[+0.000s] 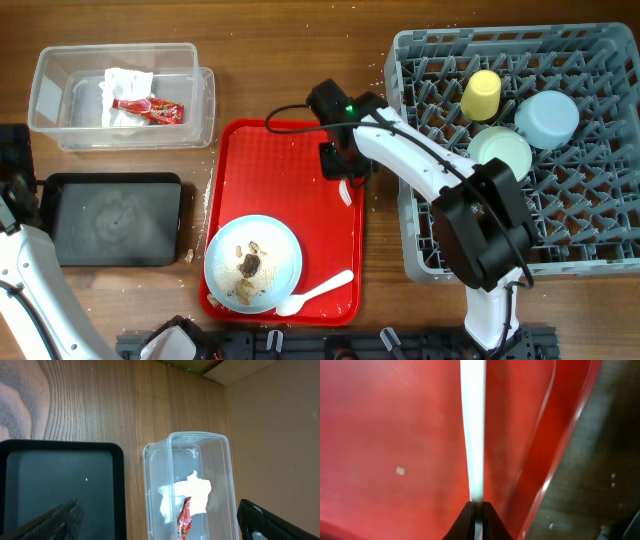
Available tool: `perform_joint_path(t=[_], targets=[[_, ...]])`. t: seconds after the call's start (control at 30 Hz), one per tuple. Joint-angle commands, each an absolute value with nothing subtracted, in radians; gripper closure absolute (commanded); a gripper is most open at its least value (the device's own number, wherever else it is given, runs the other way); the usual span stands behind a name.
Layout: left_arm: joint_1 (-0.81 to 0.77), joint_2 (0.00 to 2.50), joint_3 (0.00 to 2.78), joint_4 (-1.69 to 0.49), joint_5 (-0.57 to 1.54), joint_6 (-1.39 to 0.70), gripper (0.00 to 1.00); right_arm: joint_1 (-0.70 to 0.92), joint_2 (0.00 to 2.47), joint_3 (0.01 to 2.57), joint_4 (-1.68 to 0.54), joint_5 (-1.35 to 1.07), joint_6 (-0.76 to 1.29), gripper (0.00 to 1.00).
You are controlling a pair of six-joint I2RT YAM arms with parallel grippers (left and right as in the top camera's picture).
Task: Sort waste into correct bins and load items into the dishwasher rack
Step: 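Grasp the white fork on the tray with the right gripper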
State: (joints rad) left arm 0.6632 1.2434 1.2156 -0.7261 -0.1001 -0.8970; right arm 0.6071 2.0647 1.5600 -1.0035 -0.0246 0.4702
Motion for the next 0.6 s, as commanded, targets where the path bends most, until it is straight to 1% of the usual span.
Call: perform_joint_path(t=[0.0,0.17,0.2,0.23,0.27,0.3,0.33,0.4,0.5,0.57], targets=[[0.666,1.240,1.217,-0.725,-0.102,-0.906,0.00,0.599,2.087,1.658,-1.045,-0.014,0.442,0.96],[0.666,1.240,1.217,-0.725,-0.102,-0.906,0.00,0.591,2.088,1.658,-1.067,-0.015,0.410,0.95],[0.666,1.240,1.217,-0.725,-0.102,-0.906,0.00,0.591,2.089,1.652,-1.063,-0.016,0.390,0.84],[0.666,1.240,1.217,-0.725,-0.102,-0.906,0.00,0.591,2.089,1.642,-1.055,-0.024,0.374,0.77],[0.666,1.240,1.217,-0.725,-0.102,-0.906,0.00,0.591,2.089,1.621,-1.034,-0.072,0.321,0.73],[0.666,1.240,1.217,-0.725,-0.102,-0.906,0.00,0.592,2.089,1.610,-1.021,-0.091,0.294,0.71],[0.666,1.240,1.217,-0.725,-0.102,-0.906,0.00,0.594,2.089,1.590,-1.006,-0.123,0.260,0.65],[0.666,1.240,1.217,-0.725,-0.102,-0.906,0.00,0.603,2.089,1.553,-0.995,-0.128,0.235,0.63],[0.666,1.240,1.217,-0.725,-0.102,-0.906,0.00,0.633,2.091,1.504,-0.991,-0.136,0.238,0.63],[0.666,1.240,1.217,-0.725,-0.102,-0.906,0.00,0.664,2.091,1.451,-0.958,-0.136,0.238,0.57]])
